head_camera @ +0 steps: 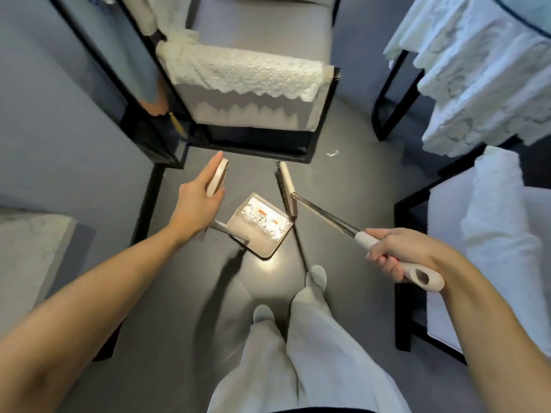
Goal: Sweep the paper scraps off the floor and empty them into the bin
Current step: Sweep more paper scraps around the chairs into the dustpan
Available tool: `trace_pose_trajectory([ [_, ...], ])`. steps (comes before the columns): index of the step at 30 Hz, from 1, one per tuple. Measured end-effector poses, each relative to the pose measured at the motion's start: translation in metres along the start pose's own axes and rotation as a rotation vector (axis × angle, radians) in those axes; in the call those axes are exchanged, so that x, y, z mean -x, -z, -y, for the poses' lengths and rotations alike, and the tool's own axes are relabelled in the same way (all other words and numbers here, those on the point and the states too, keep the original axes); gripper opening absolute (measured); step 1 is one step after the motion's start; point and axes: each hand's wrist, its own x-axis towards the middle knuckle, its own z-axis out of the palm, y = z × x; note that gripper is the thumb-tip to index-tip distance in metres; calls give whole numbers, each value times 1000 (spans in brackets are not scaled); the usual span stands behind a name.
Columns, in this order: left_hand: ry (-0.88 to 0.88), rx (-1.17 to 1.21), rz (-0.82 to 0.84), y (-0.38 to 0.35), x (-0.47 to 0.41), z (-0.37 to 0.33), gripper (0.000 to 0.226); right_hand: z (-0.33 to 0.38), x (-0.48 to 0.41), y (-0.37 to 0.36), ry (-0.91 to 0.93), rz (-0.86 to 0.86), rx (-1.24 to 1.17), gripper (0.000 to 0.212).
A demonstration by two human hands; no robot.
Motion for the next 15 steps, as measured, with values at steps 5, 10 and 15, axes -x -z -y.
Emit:
trace_pose_trajectory([
  [5, -72, 8, 34, -57, -46, -38, 69, 8, -8, 61, -2, -31, -246, 60],
  [10, -84, 16, 67, -108, -97, -75, 68, 44, -39, 127, 35, -98, -417, 57],
  [15, -58, 5, 81, -155, -156, -104, 69, 103, -93, 192, 84, -169, -351, 57],
])
